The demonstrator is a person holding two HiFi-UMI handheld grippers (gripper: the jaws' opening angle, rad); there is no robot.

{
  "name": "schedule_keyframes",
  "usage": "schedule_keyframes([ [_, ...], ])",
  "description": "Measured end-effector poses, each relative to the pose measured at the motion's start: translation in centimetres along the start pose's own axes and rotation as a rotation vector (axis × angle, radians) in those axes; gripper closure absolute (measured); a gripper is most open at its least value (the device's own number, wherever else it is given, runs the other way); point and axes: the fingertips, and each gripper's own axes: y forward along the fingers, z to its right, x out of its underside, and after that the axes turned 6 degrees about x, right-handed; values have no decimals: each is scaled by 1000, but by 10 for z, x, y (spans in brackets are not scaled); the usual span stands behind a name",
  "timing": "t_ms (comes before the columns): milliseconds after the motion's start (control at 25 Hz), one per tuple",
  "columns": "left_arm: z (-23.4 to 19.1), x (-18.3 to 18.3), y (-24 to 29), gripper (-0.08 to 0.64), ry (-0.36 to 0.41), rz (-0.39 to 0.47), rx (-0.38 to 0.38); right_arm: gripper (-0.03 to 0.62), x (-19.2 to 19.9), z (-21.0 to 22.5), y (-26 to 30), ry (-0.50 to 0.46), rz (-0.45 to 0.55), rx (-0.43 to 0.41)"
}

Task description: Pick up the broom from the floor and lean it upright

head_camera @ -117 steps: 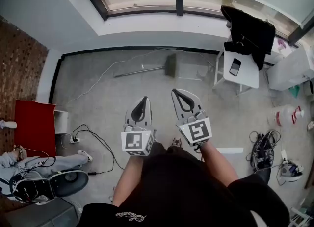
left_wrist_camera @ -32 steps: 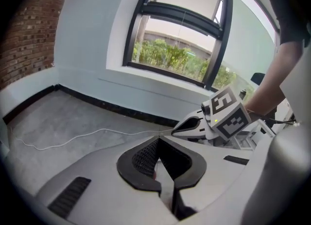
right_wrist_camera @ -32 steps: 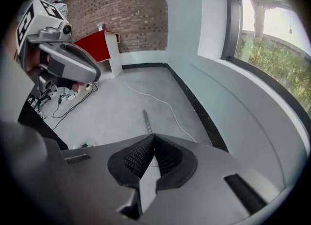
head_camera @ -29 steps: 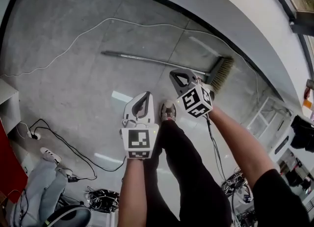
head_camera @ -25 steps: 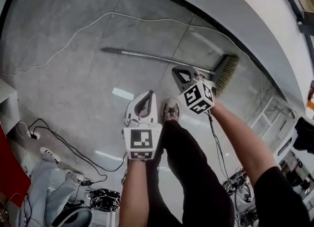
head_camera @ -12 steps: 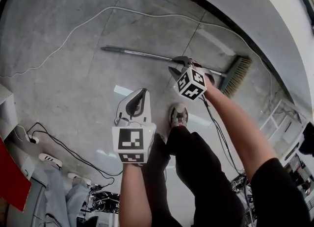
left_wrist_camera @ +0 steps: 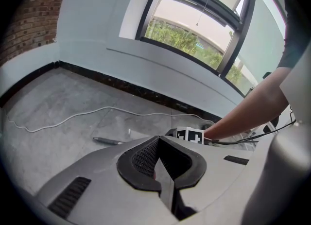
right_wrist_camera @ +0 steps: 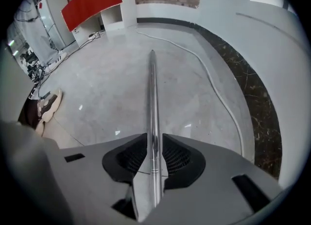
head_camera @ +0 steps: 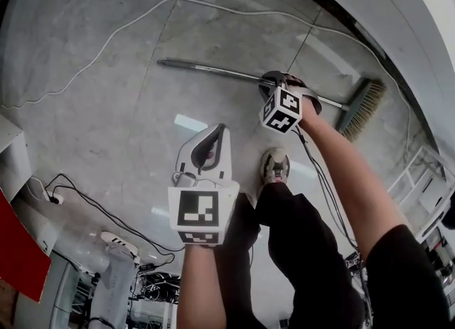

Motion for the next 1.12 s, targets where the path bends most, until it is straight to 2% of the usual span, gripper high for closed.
schedule_keyframes([
  [360, -20, 12, 6, 558, -19, -48, -1, 518, 2, -2, 18, -29, -41, -17],
  [520, -20, 12, 5, 558, -20, -52, 6, 520, -3, -1, 7, -28, -19, -36],
  [760, 0, 5, -24, 558, 29, -42, 8, 522, -19, 11, -52, 8, 43, -4],
  [1120, 65, -45, -65, 558, 140, -57, 60, 523, -32, 33, -156, 88, 121, 60],
])
